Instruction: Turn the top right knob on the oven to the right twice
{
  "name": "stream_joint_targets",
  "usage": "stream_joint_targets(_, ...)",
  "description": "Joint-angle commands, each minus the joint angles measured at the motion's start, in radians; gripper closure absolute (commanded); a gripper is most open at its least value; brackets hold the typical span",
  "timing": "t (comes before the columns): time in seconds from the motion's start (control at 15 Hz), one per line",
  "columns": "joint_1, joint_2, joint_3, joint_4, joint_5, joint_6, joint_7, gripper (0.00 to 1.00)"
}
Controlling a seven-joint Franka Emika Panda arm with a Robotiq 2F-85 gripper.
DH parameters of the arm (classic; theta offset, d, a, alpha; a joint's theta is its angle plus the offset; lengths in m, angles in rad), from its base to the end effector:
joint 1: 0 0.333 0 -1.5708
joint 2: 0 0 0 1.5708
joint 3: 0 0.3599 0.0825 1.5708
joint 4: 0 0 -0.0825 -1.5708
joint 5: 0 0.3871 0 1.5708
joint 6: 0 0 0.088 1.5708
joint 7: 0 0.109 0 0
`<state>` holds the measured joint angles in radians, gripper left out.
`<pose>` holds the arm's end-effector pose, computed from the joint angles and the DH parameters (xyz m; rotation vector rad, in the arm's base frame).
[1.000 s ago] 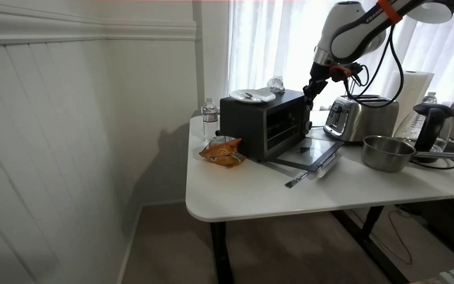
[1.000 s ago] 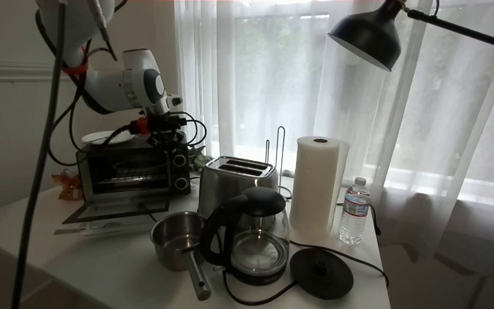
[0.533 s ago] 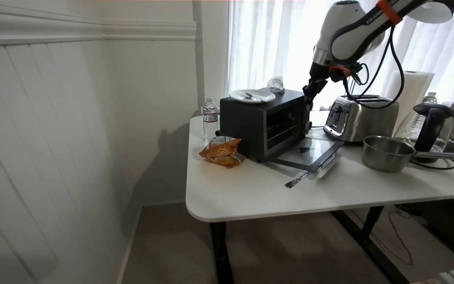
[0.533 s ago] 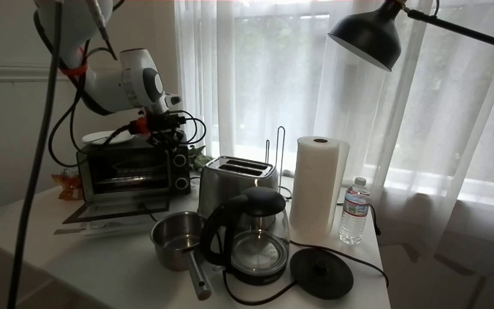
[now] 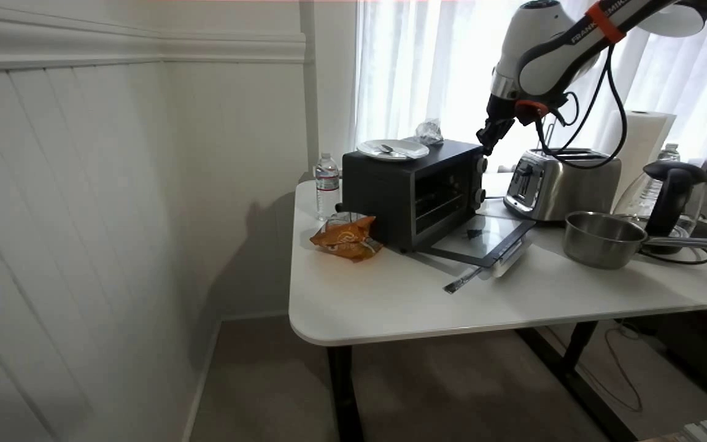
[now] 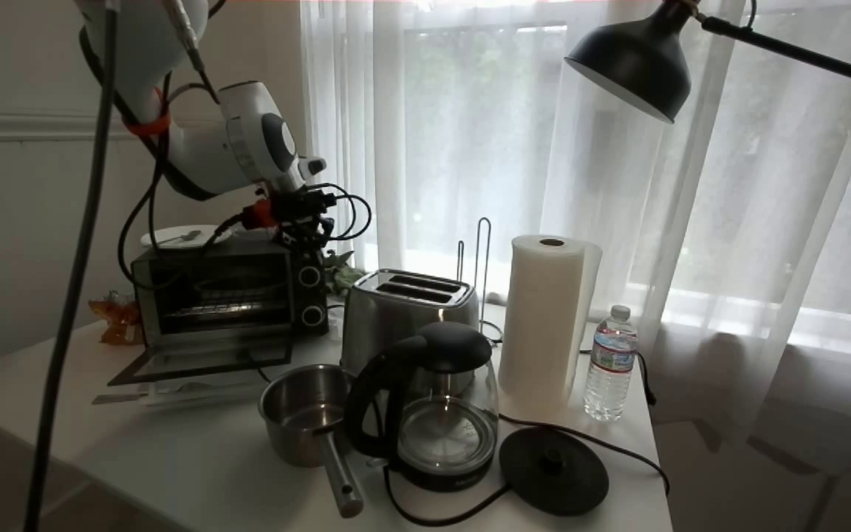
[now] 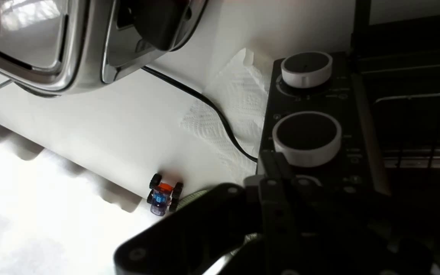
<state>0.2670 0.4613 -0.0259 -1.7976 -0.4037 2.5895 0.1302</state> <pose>0.6806 0.1768 0.3608 2.8157 0.6088 0.5398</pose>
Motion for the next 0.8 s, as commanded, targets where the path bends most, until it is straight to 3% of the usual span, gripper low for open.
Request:
stream_joint_targets(0.0,0.018,0.036,-0.018,0.037,-0.032,-0.009,0.034,1.0)
stream_joint_targets(0.73,-0.003,0.079,0.0,0.058,0.015,-0.066,0.01,1.0)
